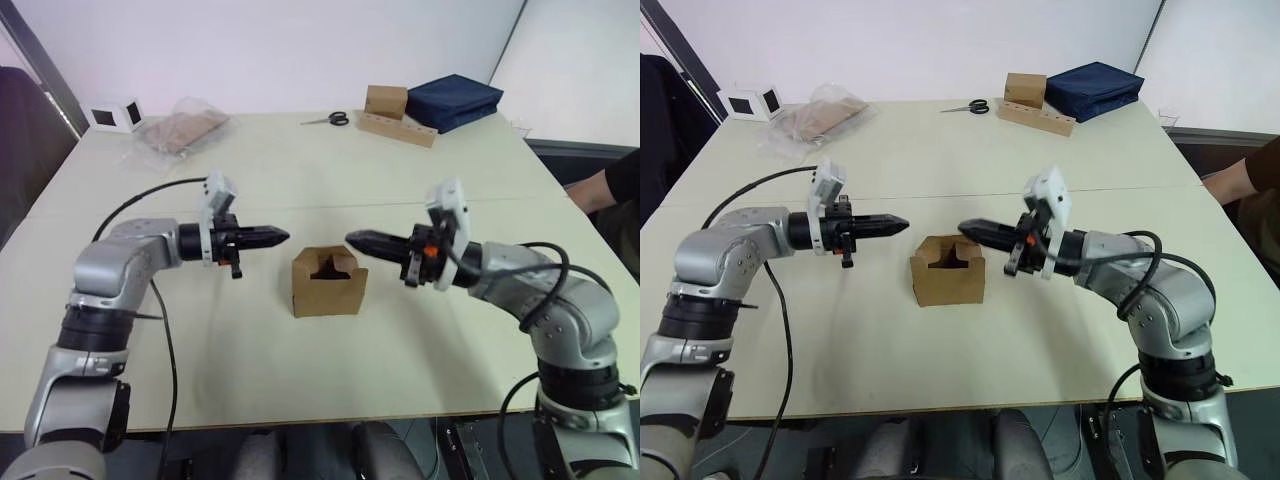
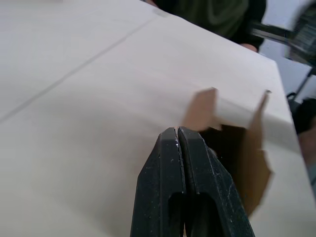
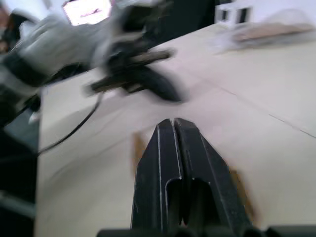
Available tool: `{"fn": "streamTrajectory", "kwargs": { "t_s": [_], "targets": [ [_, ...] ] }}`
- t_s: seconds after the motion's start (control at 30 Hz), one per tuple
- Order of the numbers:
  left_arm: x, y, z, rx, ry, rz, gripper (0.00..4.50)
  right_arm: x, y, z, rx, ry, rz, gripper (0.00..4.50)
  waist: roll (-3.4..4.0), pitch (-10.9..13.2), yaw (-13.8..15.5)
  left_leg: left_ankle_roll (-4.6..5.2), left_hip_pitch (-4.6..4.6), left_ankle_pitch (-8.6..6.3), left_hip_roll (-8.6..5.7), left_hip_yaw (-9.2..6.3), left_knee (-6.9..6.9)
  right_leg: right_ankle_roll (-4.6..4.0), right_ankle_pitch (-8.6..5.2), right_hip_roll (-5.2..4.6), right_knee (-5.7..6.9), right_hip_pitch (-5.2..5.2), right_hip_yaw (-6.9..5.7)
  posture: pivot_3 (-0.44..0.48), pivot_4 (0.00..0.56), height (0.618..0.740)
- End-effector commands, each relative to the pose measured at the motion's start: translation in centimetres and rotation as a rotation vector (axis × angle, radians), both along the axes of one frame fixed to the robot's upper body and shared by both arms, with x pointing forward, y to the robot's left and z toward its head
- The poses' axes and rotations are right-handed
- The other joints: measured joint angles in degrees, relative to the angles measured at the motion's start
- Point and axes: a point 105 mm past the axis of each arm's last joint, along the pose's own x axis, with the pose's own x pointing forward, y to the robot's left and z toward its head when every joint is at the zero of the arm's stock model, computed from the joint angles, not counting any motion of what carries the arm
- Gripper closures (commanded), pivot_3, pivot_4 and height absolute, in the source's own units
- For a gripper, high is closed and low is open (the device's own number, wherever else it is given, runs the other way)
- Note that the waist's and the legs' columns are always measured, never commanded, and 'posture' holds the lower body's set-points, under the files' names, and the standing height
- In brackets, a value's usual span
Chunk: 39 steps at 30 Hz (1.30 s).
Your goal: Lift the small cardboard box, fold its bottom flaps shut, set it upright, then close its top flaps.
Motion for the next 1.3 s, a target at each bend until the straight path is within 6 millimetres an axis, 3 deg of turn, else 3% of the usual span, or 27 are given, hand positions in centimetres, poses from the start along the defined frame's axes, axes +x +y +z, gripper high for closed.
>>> {"fn": "streamTrajectory", "kwargs": {
  "t_s": [0.03,0.23,0.47,0.93,1.3],
  "targets": [
    [1.1,-0.5,0.4,-0.002,-0.039,-0.010,4.48,-0.9,1.1,-0.5,-0.015,-0.014,0.034,4.50,0.00,0.0,-0.1,0.00,-0.02,0.00,-0.01,0.02,0.01,0.00,0.00,-0.01,0.00,-0.02,0.01,0.000,0.150,0.740],
    [2.8,-2.8,-1.3,0.012,-0.019,-0.052,4.48,0.0,1.8,-1.9,-0.036,0.006,0.009,4.50,0.00,0.0,-0.2,-0.01,-0.21,0.00,-0.01,0.02,0.02,0.00,0.00,0.01,0.03,-0.23,0.01,0.000,0.150,0.740],
    [3.2,-5.0,-3.8,0.055,0.016,-0.142,4.48,1.5,2.2,-3.0,-0.063,0.019,-0.018,4.50,0.00,0.0,-0.3,-0.01,-0.28,0.01,-0.02,0.03,0.03,0.00,0.01,0.01,0.04,-0.32,0.01,0.000,0.150,0.740],
    [2.2,-6.5,-4.5,0.078,-0.009,-0.256,4.48,2.9,2.4,-5.0,-0.112,0.064,-0.039,4.50,-0.01,0.0,-0.3,-0.01,-0.32,0.01,-0.02,0.02,0.03,0.00,0.01,0.01,0.05,-0.37,0.01,0.000,0.150,0.740],
    [1.8,-6.4,-5.3,0.106,-0.019,-0.261,4.48,3.1,1.7,-6.9,-0.172,0.085,-0.052,4.50,-0.01,0.0,-0.3,-0.01,-0.32,0.01,-0.02,0.01,0.04,0.01,0.01,0.01,0.06,-0.37,0.01,0.000,0.150,0.740]
  ]
}}
